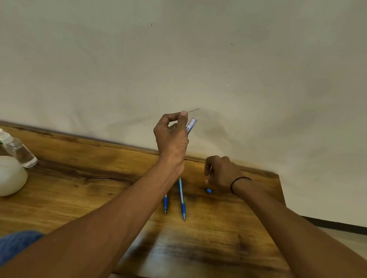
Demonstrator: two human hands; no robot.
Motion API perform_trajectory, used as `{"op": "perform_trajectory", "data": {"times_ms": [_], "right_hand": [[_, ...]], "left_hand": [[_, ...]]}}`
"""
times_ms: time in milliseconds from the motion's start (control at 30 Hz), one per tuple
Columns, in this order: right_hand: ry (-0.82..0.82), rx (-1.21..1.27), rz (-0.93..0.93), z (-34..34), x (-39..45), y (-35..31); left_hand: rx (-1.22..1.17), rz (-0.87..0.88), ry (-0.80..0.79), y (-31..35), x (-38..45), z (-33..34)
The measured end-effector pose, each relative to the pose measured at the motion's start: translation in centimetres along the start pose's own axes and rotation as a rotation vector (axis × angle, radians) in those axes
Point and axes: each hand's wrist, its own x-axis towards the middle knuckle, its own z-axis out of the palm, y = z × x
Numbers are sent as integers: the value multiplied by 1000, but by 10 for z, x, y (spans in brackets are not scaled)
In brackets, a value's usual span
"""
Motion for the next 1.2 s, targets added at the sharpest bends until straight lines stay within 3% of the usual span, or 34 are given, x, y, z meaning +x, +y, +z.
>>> {"op": "perform_trajectory", "data": {"times_ms": [267, 467, 633, 833, 933, 1200], "right_hand": [[-60, -203, -2, 42, 7, 13], [-34, -158, 6, 43, 10, 10], [155, 158, -18, 9, 10, -2], [351, 815, -79, -39, -11, -24], [401, 1047, -201, -62, -22, -35], [444, 1132, -378, -83, -44, -59]], "left_hand": [[16, -9, -31, -5, 1, -1], [15, -6, -51, -6, 3, -2], [23, 6, -51, -6, 6, -6], [84, 79, -53, -8, 11, -15], [122, 130, -61, -11, 13, -18], [188, 235, -81, -19, 9, -17]]}}
